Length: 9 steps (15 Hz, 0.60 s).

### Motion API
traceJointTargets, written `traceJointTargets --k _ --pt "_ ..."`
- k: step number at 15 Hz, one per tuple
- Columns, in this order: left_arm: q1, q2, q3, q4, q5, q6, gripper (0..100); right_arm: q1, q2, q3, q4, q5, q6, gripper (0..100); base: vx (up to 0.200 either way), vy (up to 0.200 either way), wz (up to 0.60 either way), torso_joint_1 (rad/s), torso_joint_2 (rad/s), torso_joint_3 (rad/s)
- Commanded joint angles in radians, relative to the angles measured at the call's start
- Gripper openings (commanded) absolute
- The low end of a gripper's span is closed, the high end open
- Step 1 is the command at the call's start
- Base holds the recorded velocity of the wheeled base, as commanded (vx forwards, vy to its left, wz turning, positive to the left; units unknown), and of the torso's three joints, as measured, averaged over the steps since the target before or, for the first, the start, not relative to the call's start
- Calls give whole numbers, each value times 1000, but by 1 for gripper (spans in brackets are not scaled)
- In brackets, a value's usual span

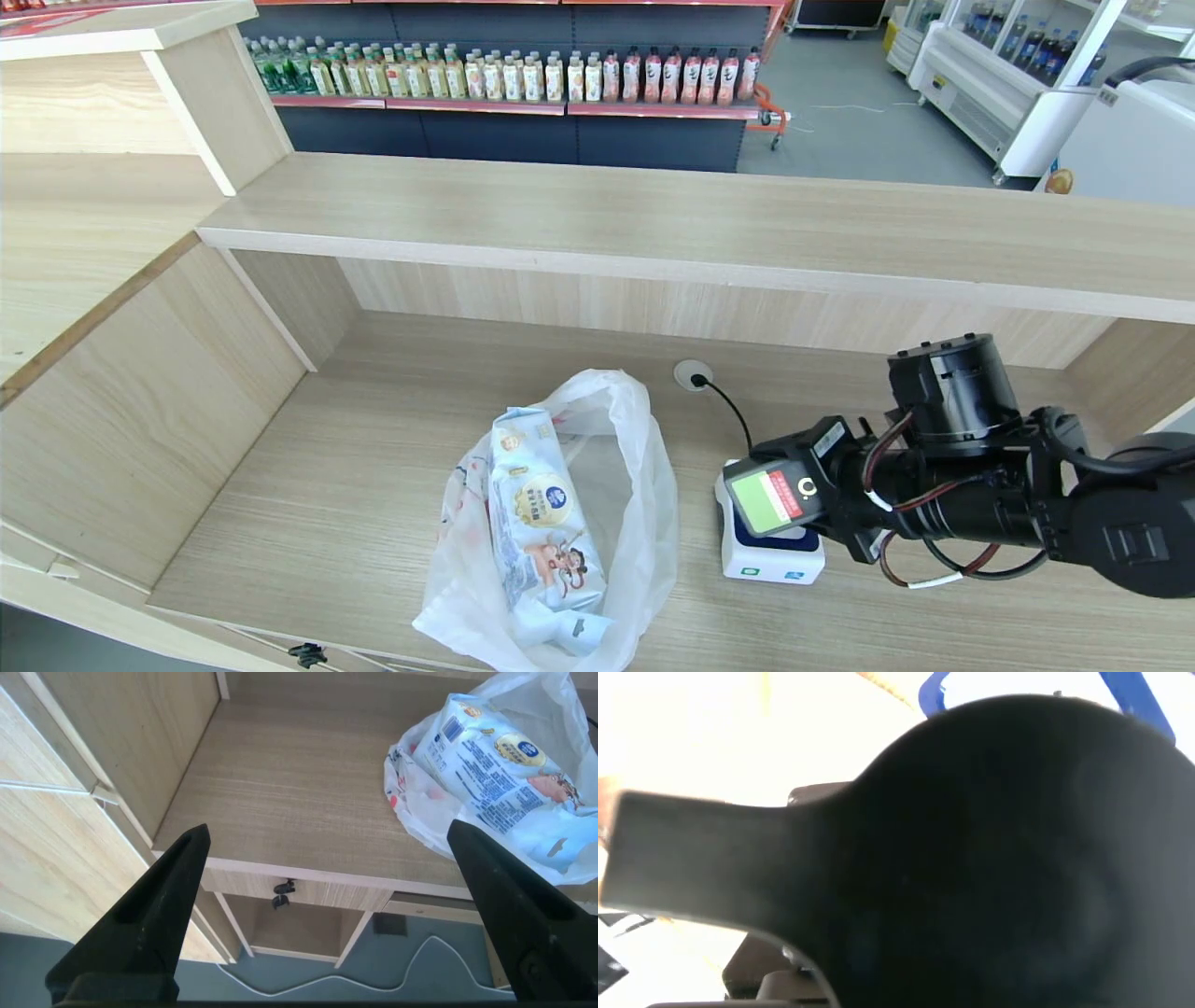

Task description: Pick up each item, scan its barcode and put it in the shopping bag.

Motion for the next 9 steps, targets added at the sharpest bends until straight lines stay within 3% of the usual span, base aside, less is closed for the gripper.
traceJointTargets --k 1,3,9 --pt "0 0 0 0 0 0 100 6 20 -7 -4 1 6 0 0 0 0 0 0 0" --pt "-1 0 0 0 0 0 100 29 52 -3 -73 -7 13 0 0 0 0 0 0 0" --pt "0 0 -1 0 0 0 100 30 76 1 -79 -10 70 0 0 0 0 0 0 0"
